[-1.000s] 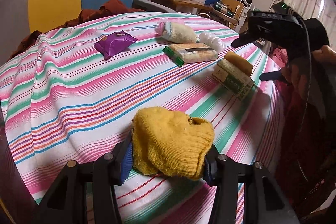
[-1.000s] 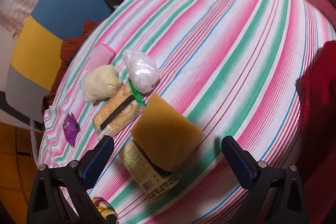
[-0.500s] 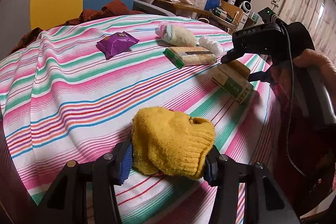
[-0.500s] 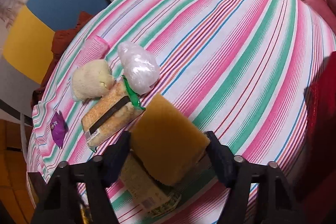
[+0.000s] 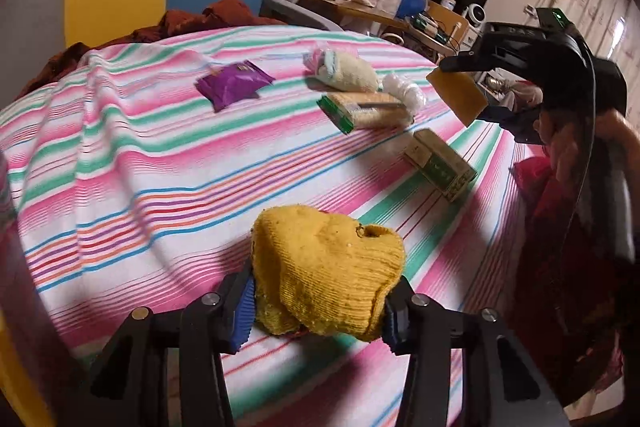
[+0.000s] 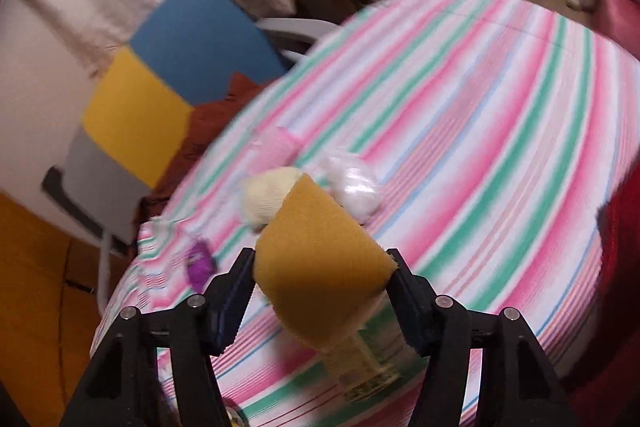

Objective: Organize objects
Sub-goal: 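Carry the glove and sponge to the gold tray and release both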

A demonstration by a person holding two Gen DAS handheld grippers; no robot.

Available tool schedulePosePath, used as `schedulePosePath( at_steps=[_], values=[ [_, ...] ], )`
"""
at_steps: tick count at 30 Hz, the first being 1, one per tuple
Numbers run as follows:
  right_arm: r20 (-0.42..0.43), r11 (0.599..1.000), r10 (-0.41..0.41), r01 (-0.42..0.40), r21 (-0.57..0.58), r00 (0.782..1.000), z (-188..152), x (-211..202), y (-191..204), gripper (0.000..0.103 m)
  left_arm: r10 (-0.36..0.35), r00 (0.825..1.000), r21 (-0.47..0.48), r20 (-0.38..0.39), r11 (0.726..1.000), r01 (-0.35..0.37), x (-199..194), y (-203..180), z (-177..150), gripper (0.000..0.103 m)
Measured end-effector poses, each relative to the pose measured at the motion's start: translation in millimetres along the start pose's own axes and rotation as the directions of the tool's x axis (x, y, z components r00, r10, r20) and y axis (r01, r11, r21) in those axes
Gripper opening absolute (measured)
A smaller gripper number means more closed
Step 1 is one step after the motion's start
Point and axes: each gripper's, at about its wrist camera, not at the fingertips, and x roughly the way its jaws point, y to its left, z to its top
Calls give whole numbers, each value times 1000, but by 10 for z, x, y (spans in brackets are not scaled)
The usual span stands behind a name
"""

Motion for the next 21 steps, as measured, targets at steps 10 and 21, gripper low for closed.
schedulePosePath(
  at_steps=[10,21],
  values=[
    [-129,928,161,-195,-318,978,-481,-94,1150,65,101,987,-118,128,989,-86,-925,335,-100,50],
    [-438,732,304,-502,-461,846,-1708,16,2345,72,393,898,-400,197,869,-292,-1963,1282,-589,56]
  ],
)
